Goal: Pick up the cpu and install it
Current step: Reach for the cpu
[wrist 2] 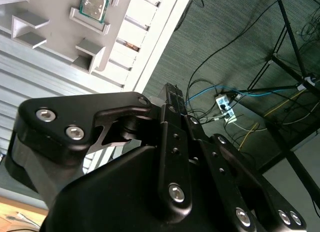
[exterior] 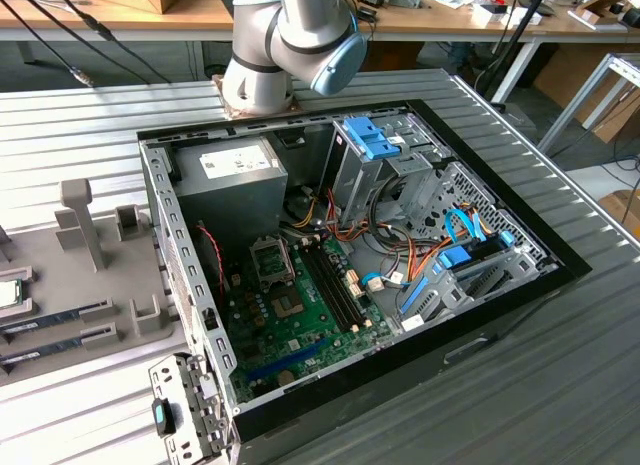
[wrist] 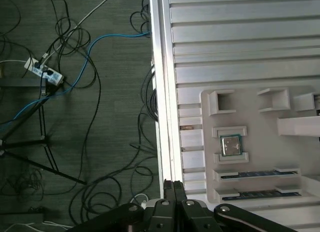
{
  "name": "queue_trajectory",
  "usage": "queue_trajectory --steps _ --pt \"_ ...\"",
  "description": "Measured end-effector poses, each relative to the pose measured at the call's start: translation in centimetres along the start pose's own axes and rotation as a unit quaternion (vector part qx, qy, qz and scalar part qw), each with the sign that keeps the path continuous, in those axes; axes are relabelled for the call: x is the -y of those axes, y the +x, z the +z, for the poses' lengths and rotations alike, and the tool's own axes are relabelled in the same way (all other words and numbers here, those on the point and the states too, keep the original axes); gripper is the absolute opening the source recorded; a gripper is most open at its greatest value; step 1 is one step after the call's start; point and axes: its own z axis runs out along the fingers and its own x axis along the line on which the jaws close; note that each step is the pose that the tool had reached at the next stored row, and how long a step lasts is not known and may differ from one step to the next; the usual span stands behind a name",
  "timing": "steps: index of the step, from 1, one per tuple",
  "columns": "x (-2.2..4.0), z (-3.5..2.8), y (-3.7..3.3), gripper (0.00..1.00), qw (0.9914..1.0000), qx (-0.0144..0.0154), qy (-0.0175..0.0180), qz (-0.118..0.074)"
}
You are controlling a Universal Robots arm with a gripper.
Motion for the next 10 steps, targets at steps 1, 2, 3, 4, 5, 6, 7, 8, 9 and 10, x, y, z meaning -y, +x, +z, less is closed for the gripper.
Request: queue_trajectory --steps 1,2,3,4,5,6,7,8,9,10 --pt "0.00 0.01 0.02 0.11 1.00000 0.0000 0.0000 0.000" --pt "0.00 0.02 0.05 0.11 1.00000 0.0000 0.0000 0.000" --pt "0.01 0.02 0.07 0.11 1.00000 0.0000 0.0000 0.000" --pt "0.01 0.03 0.08 0.11 1.00000 0.0000 0.0000 0.000" --pt "0.01 0.03 0.10 0.11 1.00000 -0.0001 0.0000 0.000" --pt "0.01 0.04 0.11 0.11 1.00000 0.0000 0.0000 0.000" --pt "0.01 0.04 0.14 0.11 1.00000 0.0000 0.0000 0.000" --pt "0.01 0.04 0.16 0.11 1.00000 -0.0001 0.0000 0.000" --pt "0.02 0.05 0.18 0.11 1.00000 0.0000 0.0000 0.000" --pt "0.02 0.06 0.20 0.11 1.00000 0.0000 0.0000 0.000"
